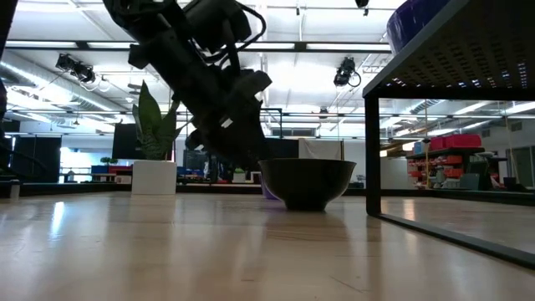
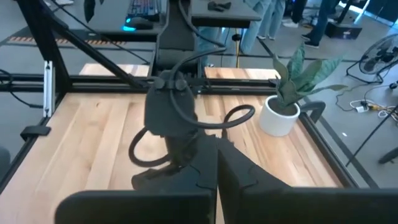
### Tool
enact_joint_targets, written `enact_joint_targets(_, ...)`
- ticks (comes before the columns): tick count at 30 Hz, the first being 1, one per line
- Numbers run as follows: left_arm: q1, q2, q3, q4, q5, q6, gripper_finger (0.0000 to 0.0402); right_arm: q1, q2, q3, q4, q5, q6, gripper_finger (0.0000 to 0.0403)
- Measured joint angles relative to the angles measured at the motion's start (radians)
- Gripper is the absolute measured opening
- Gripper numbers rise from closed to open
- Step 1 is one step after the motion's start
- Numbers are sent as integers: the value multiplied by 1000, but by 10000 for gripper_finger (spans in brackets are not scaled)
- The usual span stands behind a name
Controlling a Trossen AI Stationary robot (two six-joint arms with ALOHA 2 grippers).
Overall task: Pick & Place Mini bowls
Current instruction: Stack the orange patterned bowl on the orange patterned bowl on the shelf
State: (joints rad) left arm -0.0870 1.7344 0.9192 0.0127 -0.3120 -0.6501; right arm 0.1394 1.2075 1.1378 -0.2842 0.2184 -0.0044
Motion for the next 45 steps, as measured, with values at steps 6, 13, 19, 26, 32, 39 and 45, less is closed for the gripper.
enact_joint_targets(6,28,0,0,-1,98,-55,220,17,0,0,-11,1,-1,4)
enact_joint_targets(13,32,21,-1,-2,142,-110,220,62,0,0,-11,0,-5,4)
enact_joint_targets(19,26,35,-1,21,147,-139,206,90,-7,0,-29,1,-6,4)
enact_joint_targets(26,27,52,1,39,152,-150,135,114,-43,0,-37,2,-5,4)
enact_joint_targets(32,27,76,0,76,176,-122,66,126,-76,0,-60,2,-4,4)
enact_joint_targets(39,50,41,-1,76,212,-50,14,116,-78,0,-107,2,8,4)
enact_joint_targets(45,119,-85,-1,-4,291,-19,12,50,-77,0,-102,2,32,4)
